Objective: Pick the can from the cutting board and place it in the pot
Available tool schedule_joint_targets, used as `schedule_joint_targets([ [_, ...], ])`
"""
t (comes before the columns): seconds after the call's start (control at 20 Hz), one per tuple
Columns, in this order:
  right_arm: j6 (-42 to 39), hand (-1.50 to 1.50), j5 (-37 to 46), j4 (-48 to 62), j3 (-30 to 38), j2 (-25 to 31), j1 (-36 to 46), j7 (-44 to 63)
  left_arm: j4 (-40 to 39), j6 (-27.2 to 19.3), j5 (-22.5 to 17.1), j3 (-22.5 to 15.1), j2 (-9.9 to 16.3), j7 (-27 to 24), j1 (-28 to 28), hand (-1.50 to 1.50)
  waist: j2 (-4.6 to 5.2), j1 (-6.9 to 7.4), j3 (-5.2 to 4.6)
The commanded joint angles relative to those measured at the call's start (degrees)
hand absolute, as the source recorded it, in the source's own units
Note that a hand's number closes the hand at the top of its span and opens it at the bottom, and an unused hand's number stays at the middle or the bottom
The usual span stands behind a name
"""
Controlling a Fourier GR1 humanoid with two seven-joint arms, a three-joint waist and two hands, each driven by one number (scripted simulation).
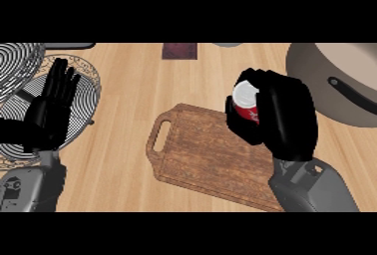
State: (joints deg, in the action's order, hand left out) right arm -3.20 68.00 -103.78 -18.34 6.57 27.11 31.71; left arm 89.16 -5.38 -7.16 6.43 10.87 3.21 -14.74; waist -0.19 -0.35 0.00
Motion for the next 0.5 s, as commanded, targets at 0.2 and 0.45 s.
schedule_joint_targets([
  [0.2,-2.3,1.50,-6.6,-6.0,17.3,9.1,0.5,-2.8,0.6,0.3,0.4,-0.1,-0.6,-1.8,1.6,0.00,0.09,0.06,0.00],
  [0.45,-2.2,1.50,-16.0,3.1,29.6,17.1,-2.0,-12.9,-0.7,1.3,-0.5,1.4,0.9,-0.7,-0.3,0.00,0.25,0.10,0.03],
])
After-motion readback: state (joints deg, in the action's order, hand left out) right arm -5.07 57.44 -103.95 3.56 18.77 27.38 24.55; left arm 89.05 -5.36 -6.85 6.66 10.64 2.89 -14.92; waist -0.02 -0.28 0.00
